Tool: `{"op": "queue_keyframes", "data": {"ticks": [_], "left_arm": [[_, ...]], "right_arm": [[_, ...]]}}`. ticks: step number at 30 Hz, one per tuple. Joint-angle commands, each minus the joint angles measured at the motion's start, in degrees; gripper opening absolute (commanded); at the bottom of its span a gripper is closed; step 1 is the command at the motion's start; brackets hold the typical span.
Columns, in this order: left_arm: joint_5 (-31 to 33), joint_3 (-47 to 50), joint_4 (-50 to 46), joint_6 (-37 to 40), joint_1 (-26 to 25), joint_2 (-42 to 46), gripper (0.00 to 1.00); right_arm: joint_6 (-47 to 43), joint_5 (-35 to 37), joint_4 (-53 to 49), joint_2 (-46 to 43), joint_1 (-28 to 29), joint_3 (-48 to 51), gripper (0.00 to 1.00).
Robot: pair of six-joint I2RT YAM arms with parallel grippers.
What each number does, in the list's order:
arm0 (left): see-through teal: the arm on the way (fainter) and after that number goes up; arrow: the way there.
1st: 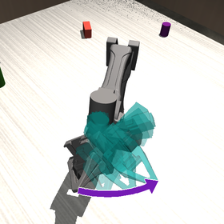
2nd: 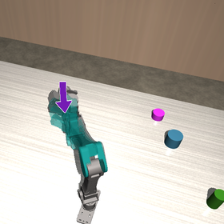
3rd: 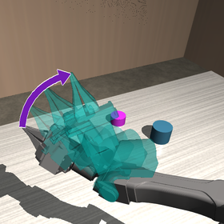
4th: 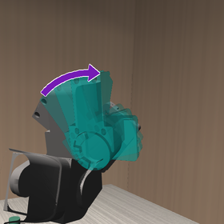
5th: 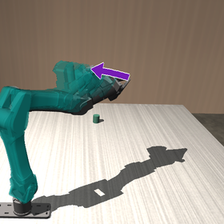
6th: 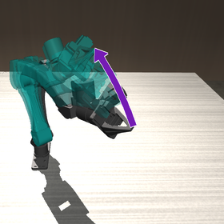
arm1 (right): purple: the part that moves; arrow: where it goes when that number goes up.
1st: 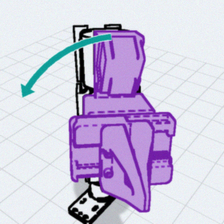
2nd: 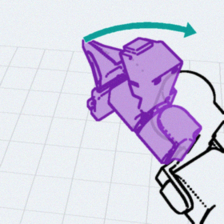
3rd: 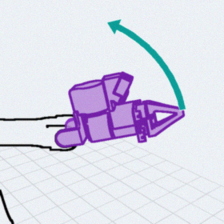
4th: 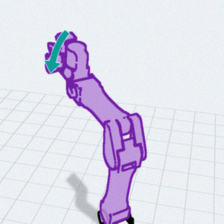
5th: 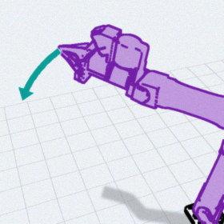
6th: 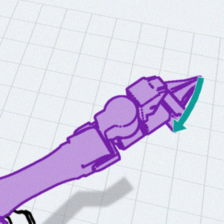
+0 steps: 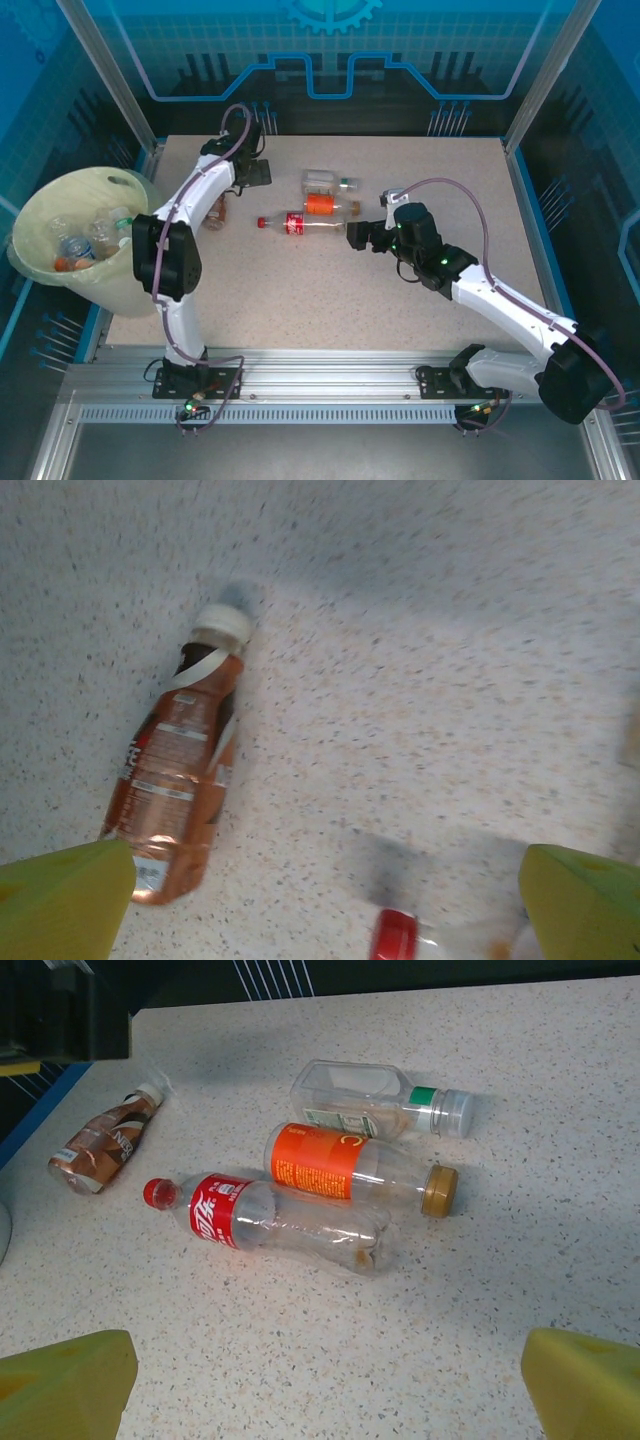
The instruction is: Put the plastic bottles in the bin
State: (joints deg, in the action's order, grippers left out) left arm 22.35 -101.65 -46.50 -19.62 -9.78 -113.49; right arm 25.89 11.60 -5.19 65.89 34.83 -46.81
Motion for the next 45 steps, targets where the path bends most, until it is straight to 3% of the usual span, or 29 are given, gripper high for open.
{"op": "queue_keyframes", "data": {"ticks": [1, 5, 11, 20, 27, 32, 40, 45], "left_arm": [[-4.49, -1.58, -2.45, -1.18, 3.41, -2.94, 0.99], [-5.24, -2.49, -2.74, -0.48, 6.23, -6.13, 0.99], [-15.39, -2.46, -2.08, -1.08, 10.40, -10.91, 0.99], [-16.17, -0.03, -0.40, -0.03, 12.76, -14.55, 0.98], [-17.75, 0.31, 2.20, 0.80, 12.77, -16.14, 0.87], [-18.70, -2.20, 1.26, 1.24, 12.77, -18.54, 0.70], [-20.11, 5.40, 8.36, 0.59, 12.68, -12.21, 0.56], [-20.24, 11.16, 12.10, -0.03, 12.25, -7.48, 0.54]], "right_arm": [[0.48, 0.93, -1.35, -1.10, -0.24, 0.40, 1.00], [0.50, 1.47, -1.97, -1.72, -0.21, 0.40, 1.00], [0.74, 2.29, -2.45, -2.69, -0.37, 0.58, 1.00], [0.74, 3.42, -3.42, -4.22, -0.42, 0.95, 1.00], [1.09, 3.44, -3.90, -4.78, -0.48, 1.10, 1.00], [1.18, 3.61, -4.82, -5.87, -0.47, 1.50, 1.00], [-0.87, 0.01, -2.16, -7.53, -0.39, 3.09, 1.00], [-2.42, -3.14, -0.99, -7.20, -0.16, 3.07, 1.00]]}}
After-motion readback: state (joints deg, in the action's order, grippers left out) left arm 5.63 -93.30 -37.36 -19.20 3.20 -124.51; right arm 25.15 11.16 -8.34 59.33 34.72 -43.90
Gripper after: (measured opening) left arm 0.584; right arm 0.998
